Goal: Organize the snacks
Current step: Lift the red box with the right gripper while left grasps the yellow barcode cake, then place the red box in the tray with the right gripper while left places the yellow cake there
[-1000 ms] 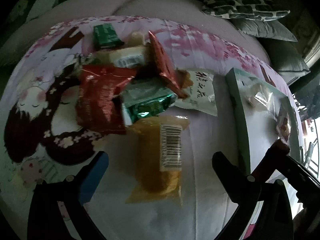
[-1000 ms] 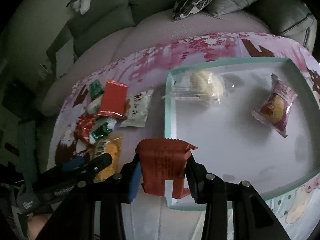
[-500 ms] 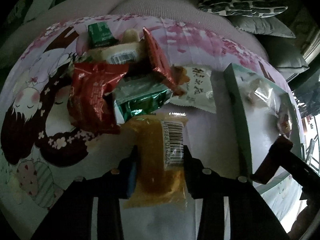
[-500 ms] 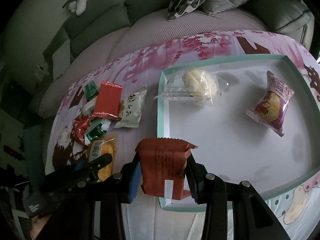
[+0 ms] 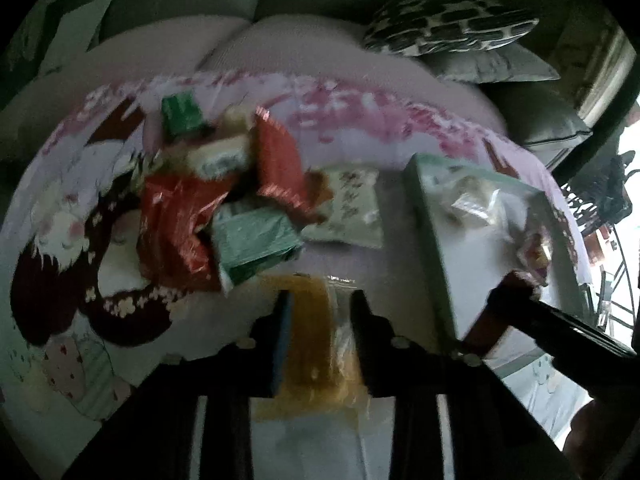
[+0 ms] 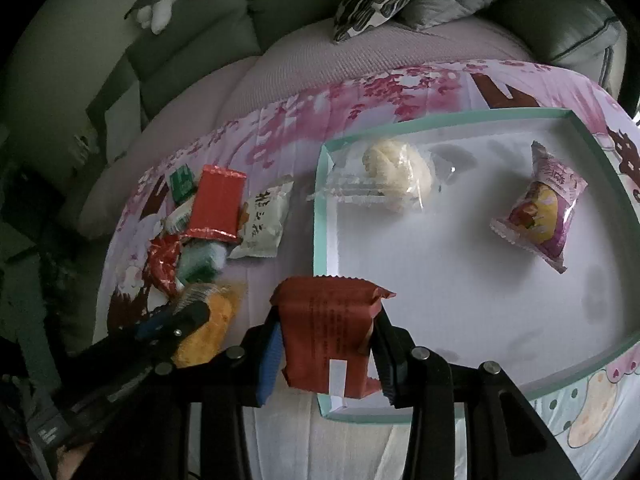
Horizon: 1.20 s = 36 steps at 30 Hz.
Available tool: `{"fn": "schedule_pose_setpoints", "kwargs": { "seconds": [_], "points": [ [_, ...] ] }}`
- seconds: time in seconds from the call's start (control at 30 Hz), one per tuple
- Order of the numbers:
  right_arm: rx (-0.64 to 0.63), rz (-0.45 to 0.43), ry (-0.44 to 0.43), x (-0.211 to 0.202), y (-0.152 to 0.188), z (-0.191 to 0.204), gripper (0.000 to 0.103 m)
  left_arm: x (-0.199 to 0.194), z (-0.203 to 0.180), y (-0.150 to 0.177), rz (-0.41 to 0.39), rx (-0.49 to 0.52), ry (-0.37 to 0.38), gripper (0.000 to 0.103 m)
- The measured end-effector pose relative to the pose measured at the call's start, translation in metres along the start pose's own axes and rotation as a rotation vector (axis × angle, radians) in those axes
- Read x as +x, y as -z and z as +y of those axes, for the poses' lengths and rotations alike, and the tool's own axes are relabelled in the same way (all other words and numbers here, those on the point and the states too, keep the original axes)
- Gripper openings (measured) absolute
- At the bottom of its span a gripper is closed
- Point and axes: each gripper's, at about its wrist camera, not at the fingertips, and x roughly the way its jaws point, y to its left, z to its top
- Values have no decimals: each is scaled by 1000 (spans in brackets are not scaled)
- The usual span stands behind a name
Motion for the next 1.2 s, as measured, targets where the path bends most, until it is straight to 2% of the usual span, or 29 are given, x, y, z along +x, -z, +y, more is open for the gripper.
{"fn": "schedule_pose_setpoints", "kwargs": {
  "seconds": [0.13,0.27,0.3,0.33,0.4,0.47,0.6,0.7,0.77,0.8,1.2],
  "points": [
    [38,-13,18,-4,-3,-13,43,1,-14,-2,1,44,0,26],
    [72,-6,27,-3,-4,-23,43,11,-5,1,43,0,-29,27],
    [69,-7,28,-3,-4,-23,43,11,-2,1,47,-13,-32,35],
    [63,-7,31,-3,-4,-23,43,12,2,1,52,-29,-36,52],
    [52,-2,35,-1,-4,-21,43,14,9,3,62,-64,-45,68],
    [51,6,33,2,-3,-20,43,19,14,5,90,-87,-32,69],
    [52,10,34,4,-3,-21,43,35,22,13,164,-110,-59,69],
    [48,12,35,5,-2,-20,43,45,24,16,200,-119,-23,68],
    [49,13,36,5,-2,-20,43,48,24,18,211,-116,-8,51],
    [49,13,36,5,-2,-20,43,48,22,19,210,-108,-8,40],
    [47,11,36,5,-2,-20,43,27,2,12,120,-26,-1,40]
  ]
}}
